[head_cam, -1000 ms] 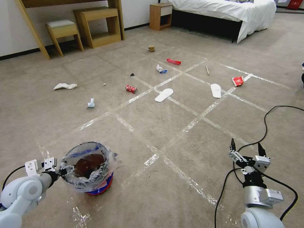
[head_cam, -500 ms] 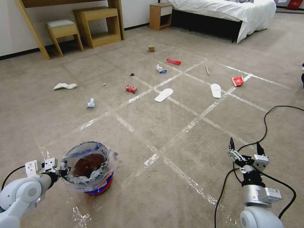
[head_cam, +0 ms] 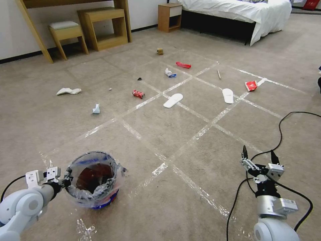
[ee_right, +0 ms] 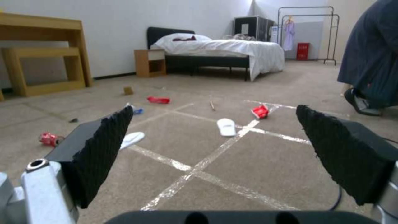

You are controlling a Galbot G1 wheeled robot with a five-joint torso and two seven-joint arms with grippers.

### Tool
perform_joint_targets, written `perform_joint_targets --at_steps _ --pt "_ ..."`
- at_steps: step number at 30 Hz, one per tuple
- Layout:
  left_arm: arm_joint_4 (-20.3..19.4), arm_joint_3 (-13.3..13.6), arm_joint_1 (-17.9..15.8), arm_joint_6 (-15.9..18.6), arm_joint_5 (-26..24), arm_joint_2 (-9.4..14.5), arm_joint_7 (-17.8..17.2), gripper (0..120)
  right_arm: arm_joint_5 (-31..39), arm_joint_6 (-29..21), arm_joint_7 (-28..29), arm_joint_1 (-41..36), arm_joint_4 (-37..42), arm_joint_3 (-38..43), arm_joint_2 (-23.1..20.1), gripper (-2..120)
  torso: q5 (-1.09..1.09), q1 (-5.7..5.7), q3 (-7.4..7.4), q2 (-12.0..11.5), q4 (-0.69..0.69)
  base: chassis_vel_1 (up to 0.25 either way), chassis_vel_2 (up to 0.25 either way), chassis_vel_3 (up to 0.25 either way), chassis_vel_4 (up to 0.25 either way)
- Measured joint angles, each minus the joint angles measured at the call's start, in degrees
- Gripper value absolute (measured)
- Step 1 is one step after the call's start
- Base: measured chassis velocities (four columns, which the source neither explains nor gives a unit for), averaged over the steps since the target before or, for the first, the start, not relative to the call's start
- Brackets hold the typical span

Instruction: Pick up the trash bin and place the garbage on the floor into it.

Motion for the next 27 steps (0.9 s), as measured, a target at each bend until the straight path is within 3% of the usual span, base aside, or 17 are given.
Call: perform_joint_targets --at_steps 6,11,13,14,16,17,23,27 --pt "-2.5 -2.3 -0.5 0.3 -2.0 -1.9 -1.7 0 0.1 0.0 0.1 -0.7 0.7 0.6 0.0 100 0.0 0.0 0.0 0.0 0.0 0.0 0.0 0.0 0.0" --pt "-7.3 -5.9 -0.2 1.9 -7.0 -3.7 -5.5 0 0.1 0.0 0.1 -1.0 1.2 0.8 -0.1 100 0.01 0.0 0.0 0.0 -0.01 0.0 0.0 0.0 0.0" --pt "-10.0 -8.4 0.8 2.6 -9.1 -4.2 -7.4 0 0.3 0.0 0.1 -1.2 1.4 0.8 -0.3 100 0.01 0.0 0.0 0.0 0.0 0.0 0.0 0.0 0.0" --pt "-10.0 -8.4 0.8 2.6 -9.1 -4.2 -7.4 0 0.3 0.0 0.1 -1.2 1.4 0.8 -0.3 100 0.01 0.0 0.0 0.0 0.0 0.0 0.0 0.0 0.0" --pt "-14.0 -11.5 2.9 2.9 -11.3 -4.2 -8.9 0 1.6 0.0 0.1 -1.4 1.8 1.0 -0.9 100 0.01 0.0 0.0 0.0 0.0 0.0 0.0 0.0 0.0" --pt "-14.0 -11.5 2.9 2.9 -11.3 -4.2 -8.9 0 1.6 0.0 0.1 -1.4 1.8 1.0 -0.9 100 0.01 0.0 0.0 0.0 0.0 0.0 0.0 0.0 0.0" --pt "-22.1 -17.9 7.5 3.0 -15.2 -4.2 -11.1 0 4.4 -0.4 0.1 -0.9 2.7 1.4 -1.9 100 0.02 0.0 0.0 0.0 0.0 0.0 0.0 0.0 0.0" --pt "-23.0 -18.9 8.5 3.0 -15.5 -4.6 -11.4 0 5.0 -0.8 0.4 -0.4 2.9 1.5 -2.0 100 0.01 0.0 0.0 0.0 0.0 0.0 0.0 0.0 0.0"
